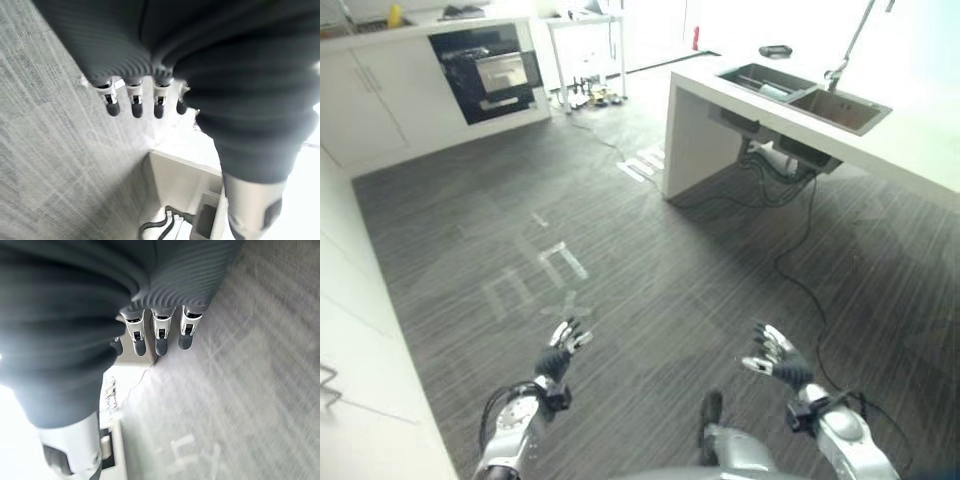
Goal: Place the dishes in the dishwasher.
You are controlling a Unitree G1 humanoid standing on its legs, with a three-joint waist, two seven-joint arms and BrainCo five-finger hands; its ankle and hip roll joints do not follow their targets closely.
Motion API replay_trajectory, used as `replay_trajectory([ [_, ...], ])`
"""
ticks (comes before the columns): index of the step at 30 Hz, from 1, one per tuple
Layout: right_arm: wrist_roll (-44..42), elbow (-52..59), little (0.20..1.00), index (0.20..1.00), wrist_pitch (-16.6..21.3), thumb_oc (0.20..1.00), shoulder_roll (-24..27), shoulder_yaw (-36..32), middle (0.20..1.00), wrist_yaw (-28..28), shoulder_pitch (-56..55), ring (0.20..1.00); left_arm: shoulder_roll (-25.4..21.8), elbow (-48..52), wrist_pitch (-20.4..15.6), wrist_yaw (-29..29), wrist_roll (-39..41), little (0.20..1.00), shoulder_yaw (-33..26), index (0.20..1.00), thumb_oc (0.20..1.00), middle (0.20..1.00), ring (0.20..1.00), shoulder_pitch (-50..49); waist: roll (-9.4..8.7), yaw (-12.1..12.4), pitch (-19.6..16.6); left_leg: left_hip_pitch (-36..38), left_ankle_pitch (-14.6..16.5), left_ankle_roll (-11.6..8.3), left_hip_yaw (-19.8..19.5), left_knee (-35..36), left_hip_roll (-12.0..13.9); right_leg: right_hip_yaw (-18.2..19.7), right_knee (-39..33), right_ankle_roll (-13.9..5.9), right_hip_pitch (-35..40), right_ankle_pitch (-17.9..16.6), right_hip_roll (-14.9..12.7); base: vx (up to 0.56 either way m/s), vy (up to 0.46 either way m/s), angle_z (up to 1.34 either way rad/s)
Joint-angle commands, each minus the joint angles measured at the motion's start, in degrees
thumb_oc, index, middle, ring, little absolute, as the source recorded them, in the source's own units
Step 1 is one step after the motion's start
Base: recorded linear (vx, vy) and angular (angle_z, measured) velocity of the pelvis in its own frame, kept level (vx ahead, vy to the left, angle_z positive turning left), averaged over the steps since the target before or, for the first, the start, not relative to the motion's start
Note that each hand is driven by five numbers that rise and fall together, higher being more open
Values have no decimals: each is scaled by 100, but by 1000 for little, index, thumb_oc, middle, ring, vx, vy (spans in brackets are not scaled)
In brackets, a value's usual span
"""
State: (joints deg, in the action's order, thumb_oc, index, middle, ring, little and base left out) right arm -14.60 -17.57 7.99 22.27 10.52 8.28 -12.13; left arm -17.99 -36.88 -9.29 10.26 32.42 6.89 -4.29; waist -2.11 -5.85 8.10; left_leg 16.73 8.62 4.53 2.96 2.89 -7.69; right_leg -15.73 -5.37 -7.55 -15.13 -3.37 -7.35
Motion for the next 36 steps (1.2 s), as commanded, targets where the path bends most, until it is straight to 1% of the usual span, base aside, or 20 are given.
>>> replay_trajectory([
  [1, -40, 555, 1000, 1000, 175, 1000, 23, -151, 1000, -1, 413, 1000, -146, 344, -269, 123, -254, 1000, 66, 1000, 1000, 1000, 1000, -61, 131, -44, 94, -102, -93, -328, 90, 211, 407, 288, 218, -284, 423, -934, -149, 640, -269, 86],
  [2, -28, 626, 1000, 1000, 181, 1000, 42, -172, 1000, 37, 377, 1000, -135, 325, -325, 198, -334, 1000, 37, 1000, 1000, 1000, 1000, -130, 139, -56, 14, 61, 28, -350, 94, 211, 438, 230, 37, -329, 378, -815, -117, 517, -244, 70],
  [5, -42, 755, 1000, 1000, 104, 1000, 116, -180, 1000, 126, 408, 1000, -83, 342, -313, 197, -256, 1000, -50, 1000, 1000, 1000, 1000, -156, 112, -62, -181, 264, 110, -414, 171, 211, 462, 219, 37, -317, 700, -924, -48, 478, -253, 45],
  [6, -322, 942, 1000, 1000, -88, 1000, 169, -253, 1000, 284, 394, 1000, -46, 479, -55, 264, 190, 1000, -184, 1000, 1000, 1000, 1000, -225, 132, -96, -271, 345, 4, -488, 235, 150, 546, 302, 37, -241, 901, -923, 55, 568, -327, 24],
  [7, -534, 1045, 1000, 1000, -106, 1000, 166, -299, 1000, 394, 401, 1000, 19, 562, 120, 405, 613, 1000, -285, 1000, 1000, 1000, 1000, -240, 142, -107, -307, 333, -131, -556, 267, 37, 618, 313, 37, -176, 966, -895, 108, 516, -319, 9],
  [9, -787, 1315, 1000, 1000, -123, 1000, 159, -404, 1000, 620, 430, 1000, 148, 827, 126, 518, 937, 1000, -410, 1000, 1000, 1000, 1000, -232, 167, -117, -368, 224, -476, -705, 360, -240, 771, 312, 37, -29, 1112, -755, 221, 348, -258, -47],
  [12, -816, 2007, 1000, 1000, -30, 1000, 301, -600, 1000, 795, 482, 1000, 47, 1947, -13, 492, 1462, 1000, -480, 1000, 1000, 1000, 1000, -159, 198, -130, -423, -118, -1124, -1012, 425, -1370, 982, 267, 37, 239, 1296, -472, 398, 310, -269, -37],
  [14, -821, 2345, 1000, 1000, 96, 1000, 500, -761, 1000, 893, 542, 1000, -20, 2747, -278, 460, 1634, 1000, -606, 1000, 1000, 1000, 1000, -195, 115, -49, -387, -659, -1511, -1142, 244, -2789, 935, 396, 37, 434, 1489, -282, 458, 289, -274, -51],
  [15, -863, 2487, 1000, 1000, 77, 1000, 560, -840, 1000, 918, 552, 1000, -43, 3102, -336, 407, 1631, 1000, -690, 1000, 1000, 1000, 1000, -238, 44, 17, -335, -1005, -1560, -1128, 144, -3359, 862, 484, 37, 511, 1621, -221, 462, 322, -283, -81],
  [16, -872, 2666, 1000, 1000, 130, 1000, 587, -942, 1000, 903, 565, 1000, -39, 3486, -448, 487, 1767, 1000, -800, 1000, 1000, 1000, 1000, -279, -79, 151, -224, -1676, -1420, -991, 31, -4003, 760, 571, 37, 576, 1811, -167, 423, 298, -224, -60],
  [17, -965, 2808, 1000, 1000, 134, 1000, 636, -998, 1000, 828, 624, 1000, -34, 3758, -598, 607, 1646, 1000, -918, 1000, 1000, 1000, 1000, -292, -153, 291, -109, -2112, -1182, -843, 78, -3884, 736, 620, 37, 576, 1984, -82, 424, 306, -165, -68],
  [19, -1095, 3028, 1000, 1000, 23, 1000, 697, -1124, 1000, 830, 746, 1000, -112, 4204, -658, 636, 1624, 1000, -1052, 1000, 1000, 1000, 1000, -361, -149, 396, -18, -2137, -1081, -795, 308, -3174, 849, 691, 37, 539, 2129, 55, 492, 273, -10, -45],
  [21, -1254, 3159, 1000, 1000, -177, 1000, 715, -1238, 1000, 948, 821, 1000, -218, 4378, -705, 663, 1566, 1000, -1155, 1000, 1000, 1000, 1000, -380, -67, 400, -11, -1904, -1148, -827, 472, -2041, 1008, 757, 37, 465, 2212, 158, 558, 319, 153, -50],
  [23, -1210, 3384, 1000, 1000, -339, 1000, 676, -1255, 1000, 1048, 835, 1000, -248, 4567, -669, 567, 1581, 1000, -1205, 1000, 1000, 1000, 1000, -340, 56, 487, -42, -1788, -1397, -945, 197, -132, 1152, 987, 37, 357, 2362, 378, 610, 414, 276, -71],
  [24, -1198, 3443, 1000, 1000, -372, 1000, 675, -1257, 1000, 1075, 828, 1000, -241, 4610, -663, 547, 1592, 1000, -1210, 1000, 1000, 1000, 1000, -343, 75, 517, -43, -1789, -1520, -995, 122, 173, 1214, 1042, 37, 353, 2423, 434, 621, 374, 274, -67],
  [26, -1189, 3617, 1000, 1000, -413, 1000, 723, -1304, 1000, 1107, 775, 1000, -189, 4736, -796, 573, 1374, 1000, -1218, 1000, 1000, 1000, 1000, -445, 101, 615, -47, -2119, -1750, -1132, -71, 211, 1350, 1201, 37, 356, 2676, 624, 630, 306, 261, -47],
  [28, -1290, 3620, 1000, 1000, -339, 1000, 835, -1305, 1000, 1104, 765, 1000, -215, 4733, -924, 694, 1360, 1000, -1237, 1000, 1000, 1000, 1000, -530, 102, 685, -47, -2257, -1730, -1120, -223, 211, 1330, 1240, 37, 339, 2798, 734, 570, 260, 282, -45],
  [30, -1396, 3701, 1000, 1000, -288, 1000, 842, -1386, 1000, 1170, 673, 1000, -356, 4787, -970, 651, 1150, 1000, -1277, 1000, 1000, 1000, 1000, -508, 130, 630, -82, -2136, -1598, -1059, -104, 211, 1312, 1134, 37, 249, 2924, 719, 422, 266, 327, -43],
  [32, -1465, 3838, 1000, 1000, -282, 1000, 759, -1432, 1000, 1059, 579, 1000, -469, 4783, -730, 729, 1174, 1000, -1262, 1000, 1000, 1000, 1000, -338, 126, 619, -166, -1962, -1439, -920, -221, 211, 1160, 1062, 159, 159, 2919, 759, 324, 220, 255, -41],
  [36, -1393, 3943, 1000, 1000, -212, 1000, 522, -1420, 1000, 764, 629, 1000, -617, 4901, -476, 841, 898, 1000, -1186, 1000, 1000, 1000, 1000, -116, 68, 698, -321, -1785, -1296, -654, -356, 211, 884, 933, 682, -20, 2729, 652, 119, 222, 267, 30],
])
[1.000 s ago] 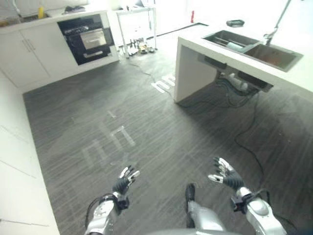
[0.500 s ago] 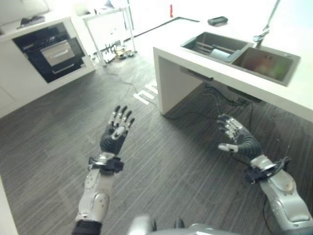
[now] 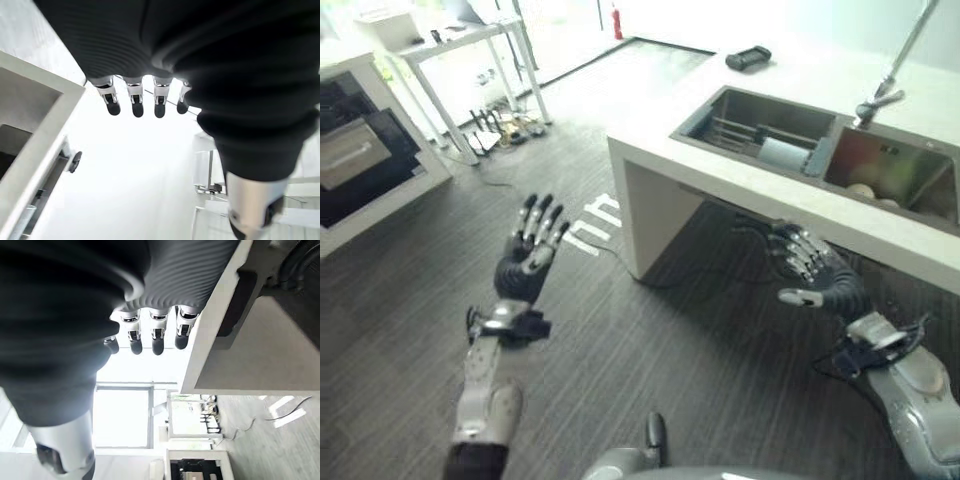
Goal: Place the dishes in the dishwasher.
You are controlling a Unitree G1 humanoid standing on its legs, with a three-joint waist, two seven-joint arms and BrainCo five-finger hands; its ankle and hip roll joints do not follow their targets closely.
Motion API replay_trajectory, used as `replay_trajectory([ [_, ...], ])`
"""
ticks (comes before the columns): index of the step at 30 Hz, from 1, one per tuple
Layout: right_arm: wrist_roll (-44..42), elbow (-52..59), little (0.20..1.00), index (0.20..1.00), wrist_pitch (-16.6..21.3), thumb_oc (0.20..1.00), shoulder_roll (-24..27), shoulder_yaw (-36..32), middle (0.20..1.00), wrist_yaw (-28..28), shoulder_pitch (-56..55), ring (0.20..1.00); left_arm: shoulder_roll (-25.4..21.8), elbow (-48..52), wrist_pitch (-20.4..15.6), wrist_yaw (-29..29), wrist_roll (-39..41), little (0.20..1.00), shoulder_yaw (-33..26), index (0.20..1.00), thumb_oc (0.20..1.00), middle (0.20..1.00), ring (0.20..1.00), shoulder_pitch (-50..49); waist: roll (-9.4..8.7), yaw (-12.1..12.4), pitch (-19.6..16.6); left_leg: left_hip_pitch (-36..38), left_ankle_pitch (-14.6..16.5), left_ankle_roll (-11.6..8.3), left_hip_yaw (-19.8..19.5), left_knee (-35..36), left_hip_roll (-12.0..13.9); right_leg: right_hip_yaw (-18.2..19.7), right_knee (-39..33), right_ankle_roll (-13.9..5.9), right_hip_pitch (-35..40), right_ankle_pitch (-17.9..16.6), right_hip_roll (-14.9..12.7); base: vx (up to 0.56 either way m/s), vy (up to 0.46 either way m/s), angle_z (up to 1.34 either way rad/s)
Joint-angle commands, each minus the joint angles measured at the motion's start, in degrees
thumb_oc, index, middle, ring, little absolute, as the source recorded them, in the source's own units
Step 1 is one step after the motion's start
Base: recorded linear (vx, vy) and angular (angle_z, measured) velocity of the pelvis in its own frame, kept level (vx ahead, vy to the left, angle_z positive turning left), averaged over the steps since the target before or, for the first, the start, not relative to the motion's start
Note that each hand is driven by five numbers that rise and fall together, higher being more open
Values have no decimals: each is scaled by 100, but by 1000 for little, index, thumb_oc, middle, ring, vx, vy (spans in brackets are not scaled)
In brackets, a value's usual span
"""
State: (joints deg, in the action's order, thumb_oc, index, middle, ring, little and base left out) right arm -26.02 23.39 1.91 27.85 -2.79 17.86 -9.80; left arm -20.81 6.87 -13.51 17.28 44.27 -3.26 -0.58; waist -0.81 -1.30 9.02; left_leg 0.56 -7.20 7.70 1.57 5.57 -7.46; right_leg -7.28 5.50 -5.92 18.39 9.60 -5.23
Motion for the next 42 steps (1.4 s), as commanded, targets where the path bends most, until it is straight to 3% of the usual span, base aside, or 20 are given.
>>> replay_trajectory([
  [1, -256, -160, 1000, 1000, 420, 1000, -68, -92, 1000, -234, 424, 1000, -365, 552, -51, 199, -371, 1000, -175, 1000, 1000, 1000, 1000, -486, -80, 270, -437, -132, 327, -897, -240, -57, 779, 96, -237, -222, -683, -713, -126, 159, 241, 48],
  [4, -233, -151, 1000, 1000, 507, 1000, -164, -23, 1000, -266, 438, 1000, -455, 666, -80, 204, -531, 1000, -191, 1000, 1000, 1000, 1000, -567, -95, 322, -453, -7, 432, -748, -230, -57, 596, 48, 615, -264, -926, -918, -212, 173, 253, 42],
  [5, -269, -118, 1000, 1000, 576, 1000, -204, -15, 1000, -219, 393, 1000, -473, 737, -123, 233, -679, 1000, -209, 1000, 1000, 1000, 1000, -605, -1, 263, -385, 165, 514, -678, -185, -57, 573, 28, 1523, -228, -1379, -1068, -204, 169, 259, -1],
  [6, -283, -108, 1000, 1000, 595, 1000, -225, -3, 1000, -180, 387, 1000, -473, 775, -148, 218, -779, 1000, -216, 1000, 1000, 1000, 1000, -607, 29, 241, -358, 233, 548, -666, -140, -57, 573, -8, 1744, -196, -1570, -1082, -205, 152, 238, -27],
  [7, -312, -70, 1000, 1000, 612, 1000, -232, 39, 1000, -163, 375, 1000, -562, 905, -345, 50, -1351, 1000, -192, 1000, 1000, 1000, 1000, -593, 57, 199, -304, 348, 625, -675, 7, -57, 590, -238, 1637, -138, -1799, -1030, -218, 96, 89, -33],
  [10, -576, -7, 1000, 1000, 635, 1000, -63, -88, 1000, -165, 334, 1000, -765, 1039, -409, -214, -1536, 1000, -198, 1000, 1000, 1000, 1000, -494, 27, 135, -246, 465, 697, -719, 93, -57, 574, -540, 747, -114, -1776, -856, -38, 144, -59, -55],
  [11, -675, -50, 1000, 1000, 614, 1000, -28, -71, 1000, -85, 478, 1000, -781, 1120, -470, -491, -1561, 1000, -254, 1000, 1000, 1000, 1000, -505, -17, 165, -210, 647, 892, -799, 275, -57, 594, -1035, -302, -198, -1783, -1196, -199, 220, -188, -68],
  [12, -650, -65, 1000, 1000, 600, 1000, -30, -17, 1000, -120, 544, 1000, -762, 1154, -478, -546, -1542, 1000, -251, 1000, 1000, 1000, 1000, -525, -25, 178, -207, 704, 966, -810, 329, -57, 602, -1097, -549, -238, -1805, -1371, -236, 254, -232, -95],
  [16, -551, 22, 1000, 1000, 648, 1000, -82, 40, 1000, -332, 506, 1000, -649, 1281, -453, -550, -1321, 1000, -164, 1000, 1000, 1000, 1000, -509, -49, -55, -204, 968, 1266, -740, 236, -57, 598, -583, -1004, -364, -2261, -1919, -237, 237, -266, -72],
  [19, -541, 3, 1000, 1000, 654, 1000, -76, 33, 1000, -416, 490, 1000, -648, 1233, -495, -641, -1209, 1000, -46, 1000, 1000, 1000, 1000, -362, -77, -157, -260, 1051, 1367, -731, 396, -57, 645, -653, -1050, -401, -2263, -1915, -201, 248, -361, 14],
  [23, -403, -6, 1000, 1000, 641, 1000, 1, 2, 1000, -532, 572, 1000, -546, 1241, -530, -608, -1028, 1000, -14, 1000, 1000, 1000, 1000, -235, -28, -296, -390, 1391, 1425, -893, 768, -57, 855, -642, -1050, -241, -2055, -1769, -71, 247, -296, 1],
  [26, -428, 18, 1000, 1000, 742, 1000, 78, -141, 1000, -510, 524, 1000, -497, 1262, -535, -546, -858, 1000, -1, 1000, 1000, 1000, 1000, -188, 24, -408, -369, 1216, 874, -1221, 916, -1016, 1171, -513, -1050, 4, -1881, -1615, 111, 201, -294, -6],
  [27, -411, 22, 1000, 1000, 746, 1000, 101, -183, 1000, -475, 517, 1000, -469, 1266, -578, -507, -781, 1000, -42, 1000, 1000, 1000, 1000, -238, -14, -385, -324, 890, 619, -1319, 787, -1849, 1275, -409, -1050, 136, -1762, -1529, 147, 169, -282, -14],
  [29, -392, 51, 1000, 1000, 744, 1000, 87, -203, 1000, -378, 479, 1000, -331, 1321, -661, -367, -697, 1000, -154, 1000, 1000, 1000, 1000, -430, -68, -299, -233, 231, 538, -1306, 451, -3075, 1139, -167, -1049, 321, -1559, -1390, 199, 190, -207, -22],
  [30, -357, 59, 1000, 1000, 748, 1000, 64, -193, 1000, -386, 465, 1000, -295, 1327, -679, -309, -706, 1000, -163, 1000, 1000, 1000, 1000, -469, -83, -266, -200, 8, 558, -1273, 382, -3233, 1101, -108, -1049, 340, -1496, -1360, 211, 179, -92, -44],
  [32, -276, 54, 1000, 1000, 741, 1000, 19, -146, 1000, -514, 532, 1000, -263, 1359, -739, -262, -839, 1000, -170, 1000, 1000, 1000, 1000, -542, -102, -148, -106, -312, 709, -1156, 370, -2959, 1073, -5, -1050, 308, -1337, -1252, 225, 193, 38, -64],
  [34, -287, 35, 1000, 1000, 664, 1000, 36, -103, 1000, -610, 701, 1000, -307, 1364, -726, -265, -926, 1000, -167, 1000, 1000, 1000, 1000, -558, -40, -85, -63, -144, 634, -1175, 483, -1876, 1204, 30, -1050, 227, -1239, -1134, 226, 273, 187, -60],
  [36, -255, 76, 1000, 1000, 569, 1000, 29, -76, 1000, -535, 815, 1000, -343, 1312, -756, -365, -931, 1000, -193, 1000, 1000, 1000, 1000, -568, 90, 38, -55, -90, 254, -1284, 119, -283, 1323, 247, -1050, 142, -1085, -953, 254, 339, 305, -49],
  [40, -228, 124, 1000, 1000, 565, 1000, 111, -16, 1000, -501, 836, 1000, -264, 1226, -933, -356, -797, 1000, -275, 1000, 1000, 1000, 1000, -620, 153, 233, -87, -543, -50, -1447, -369, -57, 1550, 371, -1050, 90, -732, -694, 125, 271, 347, -43],
  [42, -335, 190, 1000, 1000, 550, 1000, 113, -98, 1000, -479, 682, 1000, -351, 1108, -898, -362, -745, 1000, -309, 1000, 1000, 1000, 1000, -551, 150, 161, -182, -354, 81, -1426, -81, -57, 1562, 223, -1050, -100, -613, -693, -117, 329, 448, -30],
])
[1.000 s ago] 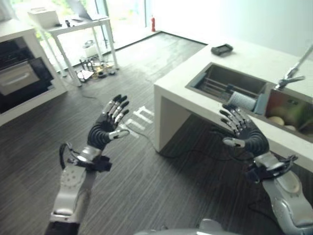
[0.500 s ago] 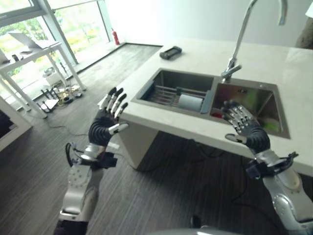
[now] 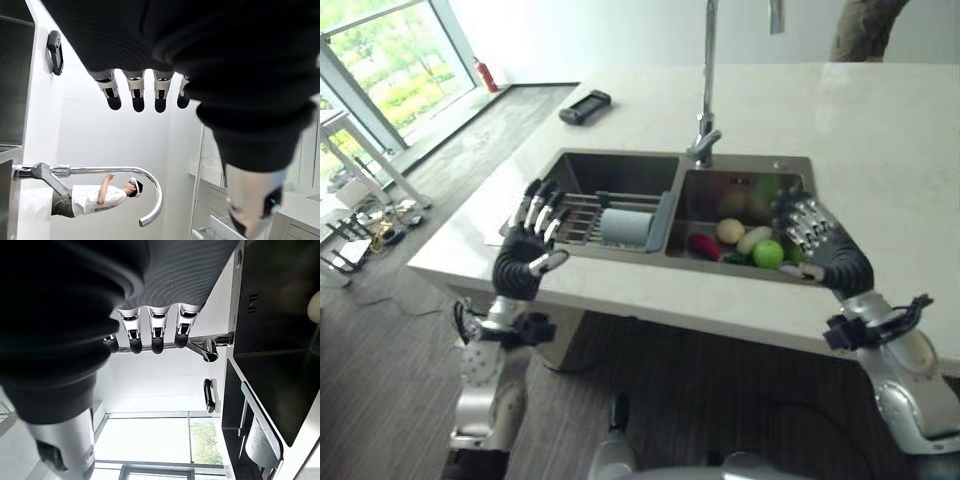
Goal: Place the dishes in the dishwasher.
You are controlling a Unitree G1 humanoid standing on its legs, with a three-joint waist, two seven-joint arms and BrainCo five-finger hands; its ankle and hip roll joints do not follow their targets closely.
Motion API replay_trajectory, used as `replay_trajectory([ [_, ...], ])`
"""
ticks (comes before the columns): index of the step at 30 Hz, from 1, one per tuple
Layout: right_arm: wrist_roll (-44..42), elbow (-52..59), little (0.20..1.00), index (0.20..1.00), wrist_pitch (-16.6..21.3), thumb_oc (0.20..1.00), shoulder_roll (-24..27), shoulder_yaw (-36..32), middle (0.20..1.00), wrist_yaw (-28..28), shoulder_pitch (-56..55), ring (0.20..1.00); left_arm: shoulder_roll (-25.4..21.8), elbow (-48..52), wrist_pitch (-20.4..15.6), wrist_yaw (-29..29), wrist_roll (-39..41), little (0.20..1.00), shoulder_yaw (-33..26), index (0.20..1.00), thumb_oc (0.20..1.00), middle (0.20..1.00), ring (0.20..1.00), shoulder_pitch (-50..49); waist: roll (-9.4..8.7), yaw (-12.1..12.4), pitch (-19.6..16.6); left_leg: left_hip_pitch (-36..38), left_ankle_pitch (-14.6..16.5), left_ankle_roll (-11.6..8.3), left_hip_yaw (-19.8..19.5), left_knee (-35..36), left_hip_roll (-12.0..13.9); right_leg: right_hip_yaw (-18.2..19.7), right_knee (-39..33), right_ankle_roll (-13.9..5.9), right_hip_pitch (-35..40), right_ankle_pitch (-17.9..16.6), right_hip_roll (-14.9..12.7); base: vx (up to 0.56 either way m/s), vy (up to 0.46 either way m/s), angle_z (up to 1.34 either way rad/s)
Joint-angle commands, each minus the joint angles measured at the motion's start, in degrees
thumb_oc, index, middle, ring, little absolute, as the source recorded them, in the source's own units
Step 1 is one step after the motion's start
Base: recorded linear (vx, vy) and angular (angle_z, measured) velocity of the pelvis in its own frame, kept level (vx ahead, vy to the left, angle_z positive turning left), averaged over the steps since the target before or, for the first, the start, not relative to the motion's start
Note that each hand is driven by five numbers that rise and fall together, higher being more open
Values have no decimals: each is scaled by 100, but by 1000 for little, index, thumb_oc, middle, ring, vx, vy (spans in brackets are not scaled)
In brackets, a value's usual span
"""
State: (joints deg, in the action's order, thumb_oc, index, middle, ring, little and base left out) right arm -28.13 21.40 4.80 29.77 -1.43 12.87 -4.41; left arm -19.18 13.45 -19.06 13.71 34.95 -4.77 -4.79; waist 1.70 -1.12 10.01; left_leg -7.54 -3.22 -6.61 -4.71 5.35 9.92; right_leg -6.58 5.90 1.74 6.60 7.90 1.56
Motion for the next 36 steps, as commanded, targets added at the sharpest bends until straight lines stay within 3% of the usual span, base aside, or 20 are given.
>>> replay_trajectory([
  [1, -195, 440, 1000, 1000, 244, 1000, -71, -283, 1000, -1, 81, 1000, -563, 445, -289, -12, 227, 1000, -166, 1000, 1000, 1000, 1000, -82, -121, 135, -310, 506, -263, 37, 534, -35, -228, 141, -1090, -917, 590, -536, -856, 318, 418, -27],
  [3, -197, 529, 1000, 1000, 267, 1000, -187, -452, 1000, -91, -129, 1000, -656, 525, -121, 181, 267, 1000, -199, 1000, 1000, 1000, 1000, 112, -229, 154, -410, 619, -96, 209, 517, -35, -456, -48, -1044, -1106, 617, -618, -1109, 344, 463, -10],
  [6, 4, 483, 1000, 1000, 246, 1000, -264, -438, 1000, -253, -80, 1000, -665, 594, 2, 204, 291, 1000, -199, 1000, 1000, 1000, 1000, 217, -278, 220, -435, 651, -27, 336, 499, -35, -603, -145, -909, -1177, 594, -604, -1231, 179, 287, 9],
  [12, 15, 422, 1000, 1000, 218, 1000, -363, -457, 1000, -370, -36, 1000, -716, 792, 54, 298, 163, 1000, -295, 1000, 1000, 1000, 1000, 146, -348, 378, -497, 772, 122, 632, 550, -35, -927, -285, -141, -1146, 328, -821, -1356, 131, 223, 10],
  [14, 13, 404, 1000, 1000, 211, 1000, -410, -407, 1000, -287, -41, 1000, -722, 886, 24, 270, 6, 1000, -359, 1000, 1000, 1000, 1000, 41, -350, 438, -497, 861, 188, 655, 648, -35, -969, -543, 181, -1117, 205, -825, -1362, 107, 157, -23],
  [15, 34, 394, 1000, 1000, 166, 1000, -437, -330, 1000, -263, 0, 1000, -734, 968, 112, 161, -150, 1000, -386, 1000, 1000, 1000, 1000, -15, -337, 470, -500, 899, 206, 645, 753, -35, -952, -711, 161, -1078, 113, -770, -1287, 72, 111, -64],
  [16, -13, 379, 1000, 1000, 194, 1000, -386, -332, 1000, -233, -23, 1000, -790, 966, 277, 142, -217, 1000, -393, 1000, 1000, 1000, 1000, -44, -324, 454, -510, 915, 203, 629, 764, -35, -951, -683, -88, -1005, 61, -550, -1011, 87, 76, -94],
  [18, -103, 344, 1000, 1000, 263, 1000, -261, -366, 1000, -226, -11, 1000, -861, 912, 230, 46, -539, 1000, -319, 1000, 1000, 1000, 1000, -65, -351, 409, -486, 973, 240, 605, 764, -35, -992, -640, -556, -881, -18, -577, -697, 51, -33, -75],
  [22, -65, 231, 1000, 1000, 327, 1000, -109, -302, 1000, -366, 246, 1000, -930, 818, 190, -323, -1244, 1000, -179, 1000, 1000, 1000, 1000, -34, -365, 346, -415, 1086, 351, 609, 841, -35, -1049, -577, -1051, -835, -85, -898, -593, -10, -120, -6],
  [24, -22, 203, 1000, 1000, 257, 1000, -55, -278, 1000, -506, 325, 1000, -967, 804, 166, -428, -1513, 1000, -146, 1000, 1000, 1000, 1000, 39, -358, 320, -457, 1111, 376, 608, 836, -35, -1060, -540, -1090, -819, -92, -902, -569, -5, -147, 2],
  [27, 84, 237, 1000, 1000, 211, 1000, -23, -294, 1000, -525, 293, 1000, -1107, 847, 119, -736, -2541, 1000, -103, 1000, 1000, 1000, 1000, 152, -278, 190, -552, 1217, 448, 562, 1004, -35, -994, -503, -1090, -835, -129, -870, -549, -30, -172, 1],
  [33, 70, 156, 1000, 1000, 158, 1000, 127, -365, 1000, -410, 287, 1000, -1904, 330, 641, -1295, -3986, 1000, -28, 1000, 1000, 1000, 1000, 681, -122, -89, -644, 1364, 538, 554, 1132, -35, -988, -378, -1090, -840, -71, -836, -476, 6, -51, -5],
  [34, 94, 115, 1000, 1000, 99, 1000, 152, -330, 1000, -447, 372, 1000, -2047, 187, 827, -1318, -4192, 1000, 81, 1000, 1000, 1000, 1000, 907, -92, -138, -666, 1381, 549, 558, 1123, -35, -997, -350, -1090, -847, -69, -835, -473, 0, 0, 0],
  [36, 115, 51, 1000, 1000, 23, 1000, 195, -270, 1000, -508, 512, 1000, -2382, -147, 1546, -1225, -4642, 1000, 303, 1000, 1000, 1000, 1000, 1318, -34, -212, -694, 1408, 562, 543, 1140, -35, -995, -340, -1090, -873, -57, -828, -474, 0, 0, 0],
])
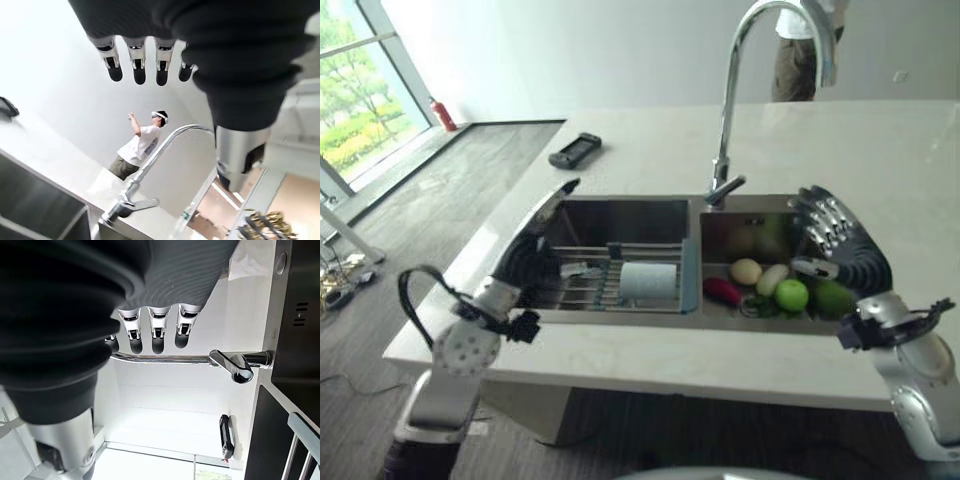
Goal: Place the dishes in the dishwasher.
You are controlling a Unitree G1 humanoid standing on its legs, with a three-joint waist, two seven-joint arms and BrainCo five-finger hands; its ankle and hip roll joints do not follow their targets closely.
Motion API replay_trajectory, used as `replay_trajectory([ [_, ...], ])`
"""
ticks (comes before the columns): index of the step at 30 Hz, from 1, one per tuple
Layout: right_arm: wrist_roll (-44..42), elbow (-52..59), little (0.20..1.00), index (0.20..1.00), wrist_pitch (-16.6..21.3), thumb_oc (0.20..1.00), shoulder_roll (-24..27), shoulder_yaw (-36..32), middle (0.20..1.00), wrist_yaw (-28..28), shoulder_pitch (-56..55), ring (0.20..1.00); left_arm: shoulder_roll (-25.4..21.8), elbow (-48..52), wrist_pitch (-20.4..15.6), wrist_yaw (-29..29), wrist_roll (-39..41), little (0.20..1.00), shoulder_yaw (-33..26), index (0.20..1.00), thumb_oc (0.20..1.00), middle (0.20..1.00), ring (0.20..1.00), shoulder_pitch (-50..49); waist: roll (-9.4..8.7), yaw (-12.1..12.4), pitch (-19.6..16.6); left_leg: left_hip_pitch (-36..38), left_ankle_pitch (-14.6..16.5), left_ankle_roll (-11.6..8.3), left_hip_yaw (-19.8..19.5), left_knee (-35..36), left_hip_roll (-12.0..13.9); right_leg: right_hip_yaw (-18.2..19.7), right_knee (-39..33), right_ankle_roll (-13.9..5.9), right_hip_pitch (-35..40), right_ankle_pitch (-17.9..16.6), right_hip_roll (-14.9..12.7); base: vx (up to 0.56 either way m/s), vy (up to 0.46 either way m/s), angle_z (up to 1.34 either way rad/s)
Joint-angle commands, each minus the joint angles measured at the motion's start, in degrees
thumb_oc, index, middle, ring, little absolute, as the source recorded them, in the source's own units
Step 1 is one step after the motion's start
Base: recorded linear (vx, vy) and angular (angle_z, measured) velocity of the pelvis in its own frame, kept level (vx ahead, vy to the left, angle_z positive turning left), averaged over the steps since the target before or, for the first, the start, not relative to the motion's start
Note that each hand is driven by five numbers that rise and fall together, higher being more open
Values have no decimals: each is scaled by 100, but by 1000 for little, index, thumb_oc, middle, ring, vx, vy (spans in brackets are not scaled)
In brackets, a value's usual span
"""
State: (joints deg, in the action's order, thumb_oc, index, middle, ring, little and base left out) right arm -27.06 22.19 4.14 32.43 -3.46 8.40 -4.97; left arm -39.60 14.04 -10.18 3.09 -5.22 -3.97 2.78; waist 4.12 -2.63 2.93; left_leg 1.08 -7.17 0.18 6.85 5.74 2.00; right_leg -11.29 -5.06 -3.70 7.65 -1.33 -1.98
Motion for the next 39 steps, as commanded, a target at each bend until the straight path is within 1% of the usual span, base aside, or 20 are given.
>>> replay_trajectory([
  [1, 28, -37, 1000, 1000, 71, 1000, -62, -53, 1000, -77, 590, 1000, -432, -351, 857, -168, -613, 1000, 282, 1000, 1000, 1000, 1000, 668, -264, -85, 6, 561, 963, -139, -6, -74, -206, 130, 6, -336, -154, 96, -122, 0, 0, 0],
  [2, 40, -52, 1000, 1000, 36, 1000, -31, -38, 1000, -93, 620, 1000, -542, -524, 938, -176, -600, 1000, 318, 1000, 1000, 1000, 1000, 791, -243, -115, -15, 584, 976, -134, 7, -74, -215, 142, 6, -338, -143, 103, -119, 0, 0, 0],
  [3, 40, -52, 1000, 1000, 36, 1000, -31, -38, 1000, -93, 620, 1000, -542, -524, 938, -176, -600, 1000, 318, 1000, 1000, 1000, 1000, 791, -243, -115, -15, 584, 976, -134, 7, -74, -215, 142, 6, -338, -143, 103, -119, 37, 22, -3],
  [4, 70, -88, 1000, 1000, 5, 1000, 4, -49, 1000, -23, 666, 1000, -661, -737, 1027, -151, -631, 1000, 365, 1000, 1000, 1000, 1000, 1008, -218, -171, -32, 620, 1000, -133, 55, -74, -211, 160, 6, -343, -135, 107, -122, 34, 29, -4],
  [6, 52, -161, 1000, 1000, 7, 1000, 82, -5, 1000, 77, 755, 1000, -785, -1032, 1287, 142, -1075, 1000, 675, 1000, 1000, 1000, 1000, 1371, -178, -271, -49, 647, 1020, -140, 119, -74, -209, 210, 6, -345, -130, 106, -110, 32, 39, -5],
  [7, 16, -172, 1000, 1000, -12, 1000, 129, 8, 1000, 86, 795, 1000, -882, -1179, 1384, 294, -1045, 1000, 790, 1000, 1000, 1000, 1000, 1542, -164, -302, -56, 656, 1025, -142, 130, -74, -214, 221, 6, -349, -127, 105, -106, 37, 73, -13],
  [8, -98, -200, 1000, 1000, -98, 1000, 251, 36, 1000, 147, 912, 1000, -1095, -1627, 1612, 673, -619, 1000, 1085, 1000, 1000, 1000, 1000, 1983, -120, -391, -58, 683, 1043, -144, 172, -74, -225, 266, 6, -353, -121, 105, -99, 43, 102, -16],
  [9, -64, -257, 1000, 1000, -137, 1000, 276, 86, 1000, 277, 971, 1000, -1125, -2057, 1662, 749, -322, 1000, 1299, 1000, 1000, 1000, 1000, 2247, -88, -453, -57, 709, 1057, -137, 222, -74, -230, 303, 6, -361, -116, 105, -93, 49, 119, -18],
  [10, -45, -263, 1000, 1000, -176, 1000, 294, 102, 1000, 345, 988, 1000, -1139, -2274, 1549, 697, -263, 1000, 1397, 1000, 1000, 1000, 1000, 2377, -71, -491, -63, 724, 1066, -131, 247, -74, -234, 322, 6, -365, -113, 105, -89, 28, 73, -11],
  [11, -38, -260, 1000, 1000, -186, 1000, 292, 93, 1000, 358, 988, 1000, -1141, -2339, 1516, 698, -263, 1000, 1437, 1000, 1000, 1000, 1000, 2430, -71, -489, -60, 729, 1069, -130, 253, -74, -234, 327, 6, -366, -111, 104, -87, 27, 67, -10],
  [13, -61, -283, 1000, 1000, -211, 1000, 370, 100, 1000, 521, 1006, 1000, -1214, -2768, 1366, 775, -624, 1000, 1693, 1000, 1000, 1000, 1000, 2679, -40, -600, -69, 759, 1093, -124, 323, -74, -239, 384, 6, -371, -110, 107, -75, 25, 70, -18],
  [15, -161, -349, 1000, 1000, -206, 1000, 480, 75, 1000, 618, 1050, 1000, -1253, -3133, 1389, 1020, -744, 1000, 2020, 1000, 1000, 1000, 1000, 2974, -33, -691, -80, 781, 1120, -117, 377, -74, -250, 450, 6, -374, -117, 110, -60, 25, 77, -21],
  [18, -186, -444, 1000, 1000, -232, 1000, 548, 82, 1000, 715, 1125, 1000, -1141, -3726, 1358, 1276, -827, 1000, 2394, 1000, 1000, 1000, 1000, 3237, -14, -805, -90, 812, 1149, -101, 450, -74, -264, 531, 6, -385, -121, 107, -43, 24, 68, -17],
  [20, -194, -480, 1000, 1000, -227, 1000, 567, 92, 1000, 782, 1140, 1000, -1081, -4004, 1354, 1345, -671, 1000, 2540, 1000, 1000, 1000, 1000, 3344, -14, -851, -103, 832, 1167, -90, 495, -74, -266, 572, 6, -394, -122, 105, -38, 27, 50, -18],
  [21, -200, -485, 1000, 1000, -222, 1000, 563, 88, 1000, 816, 1138, 1000, -973, -4165, 1415, 1347, -580, 1000, 2548, 1000, 1000, 1000, 1000, 3371, -21, -883, -110, 838, 1175, -86, 520, -74, -265, 591, 6, -398, -129, 104, -34, 23, 42, -7],
  [24, -212, -507, 1000, 1000, -201, 1000, 555, 66, 1000, 912, 1121, 1000, -768, -4640, 1343, 1363, -706, 1000, 2679, 1000, 1000, 1000, 1000, 3398, -33, -956, -126, 849, 1193, -75, 582, -74, -264, 638, 6, -406, -138, 103, -23, 13, 32, -14],
  [27, -186, -520, 1000, 1000, -208, 1000, 552, 67, 1000, 984, 1107, 1000, -533, -4933, 1352, 1461, -1009, 1000, 2767, 1000, 1000, 1000, 1000, 3338, -48, -1028, -127, 867, 1217, -52, 652, -74, -269, 701, 6, -415, -153, 96, -16, 15, 41, -12],
  [30, -186, -511, 1000, 1000, -233, 1000, 548, 54, 1000, 1004, 1098, 1000, -482, -4949, 1454, 1540, -1107, 1000, 2787, 1000, 1000, 1000, 1000, 3303, -54, -1048, -129, 876, 1232, -43, 685, -74, -272, 726, 6, -421, -157, 99, -15, 9, 24, -10],
  [33, -168, -490, 1000, 1000, -245, 1000, 525, 53, 1000, 1018, 1079, 1000, -335, -5119, 1536, 1597, -1341, 1000, 2803, 1000, 1000, 1000, 1000, 3231, -73, -1076, -137, 889, 1253, -25, 733, -74, -276, 750, 6, -431, -164, 95, -16, -3, 16, -12],
  [39, -171, -439, 1000, 1000, -288, 1000, 520, 29, 1000, 996, 1070, 1000, -189, -5538, 1514, 1606, -1647, 1000, 2843, 1000, 1000, 1000, 1000, 3196, -97, -1140, -136, 905, 1270, -10, 819, -74, -278, 790, 6, -447, -176, 79, -16, 0, 4, -1],
])
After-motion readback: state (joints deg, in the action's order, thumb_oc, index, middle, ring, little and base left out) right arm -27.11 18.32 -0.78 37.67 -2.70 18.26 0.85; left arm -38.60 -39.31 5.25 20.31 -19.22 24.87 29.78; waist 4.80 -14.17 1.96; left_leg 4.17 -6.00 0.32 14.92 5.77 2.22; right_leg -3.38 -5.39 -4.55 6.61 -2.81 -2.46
